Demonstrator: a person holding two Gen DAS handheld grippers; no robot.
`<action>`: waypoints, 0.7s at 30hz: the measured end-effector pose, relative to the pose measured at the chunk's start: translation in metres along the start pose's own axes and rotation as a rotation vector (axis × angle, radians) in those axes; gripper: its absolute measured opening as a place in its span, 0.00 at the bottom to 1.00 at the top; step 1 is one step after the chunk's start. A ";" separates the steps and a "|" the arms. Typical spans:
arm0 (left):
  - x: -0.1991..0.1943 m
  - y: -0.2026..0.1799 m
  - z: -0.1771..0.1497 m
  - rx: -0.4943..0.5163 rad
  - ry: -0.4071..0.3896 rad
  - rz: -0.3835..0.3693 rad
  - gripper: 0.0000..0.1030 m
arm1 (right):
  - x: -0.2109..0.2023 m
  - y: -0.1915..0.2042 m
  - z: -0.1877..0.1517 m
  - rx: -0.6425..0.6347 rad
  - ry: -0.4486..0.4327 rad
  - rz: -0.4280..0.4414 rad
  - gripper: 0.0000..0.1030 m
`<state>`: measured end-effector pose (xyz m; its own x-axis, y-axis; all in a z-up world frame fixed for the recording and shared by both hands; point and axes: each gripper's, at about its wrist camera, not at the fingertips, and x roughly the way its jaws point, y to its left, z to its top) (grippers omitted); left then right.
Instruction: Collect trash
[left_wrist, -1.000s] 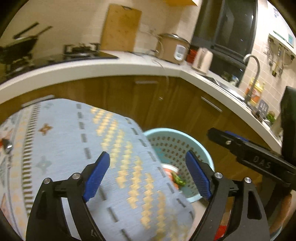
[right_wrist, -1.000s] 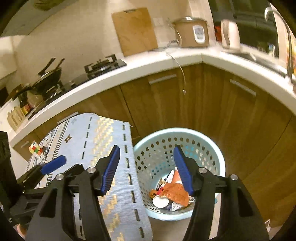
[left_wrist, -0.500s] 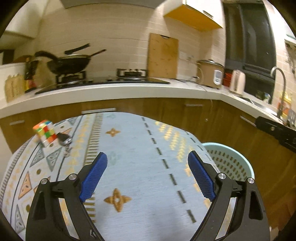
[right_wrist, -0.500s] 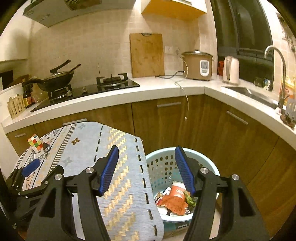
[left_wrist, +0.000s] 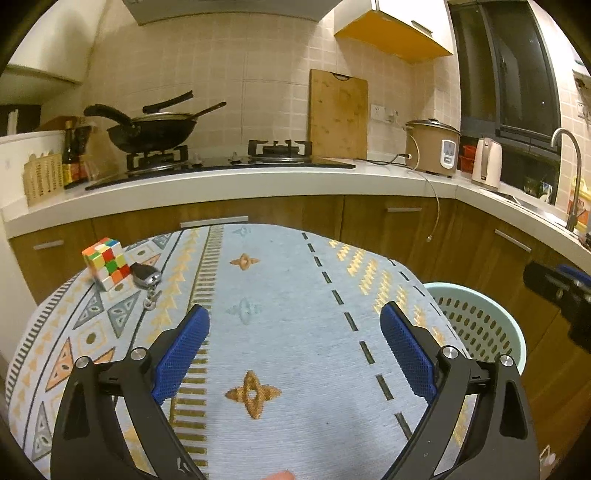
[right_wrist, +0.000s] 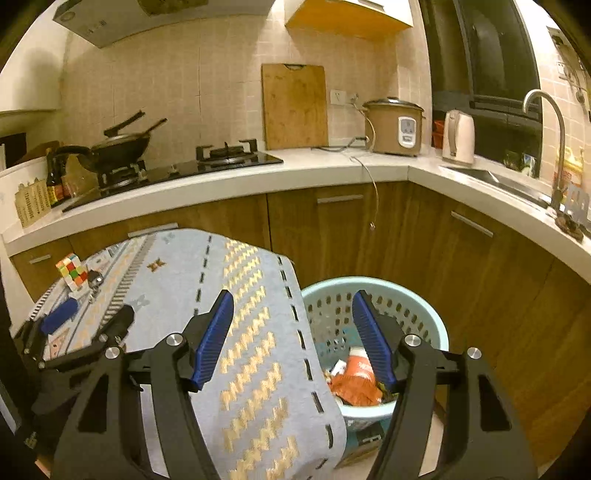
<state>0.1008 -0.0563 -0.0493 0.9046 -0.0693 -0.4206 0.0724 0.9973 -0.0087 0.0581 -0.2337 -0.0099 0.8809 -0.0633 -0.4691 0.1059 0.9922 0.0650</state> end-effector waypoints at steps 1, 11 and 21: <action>0.000 -0.001 -0.001 0.003 0.000 -0.001 0.93 | 0.000 -0.001 -0.001 -0.002 0.002 0.001 0.61; 0.013 0.000 -0.002 0.000 0.070 -0.021 0.93 | 0.001 0.000 0.004 -0.003 -0.011 -0.011 0.61; 0.014 0.007 -0.003 -0.020 0.081 -0.038 0.93 | 0.010 0.001 0.002 0.002 0.015 0.007 0.64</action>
<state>0.1125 -0.0503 -0.0579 0.8643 -0.1063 -0.4915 0.0972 0.9943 -0.0440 0.0679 -0.2334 -0.0131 0.8745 -0.0551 -0.4820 0.1009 0.9925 0.0696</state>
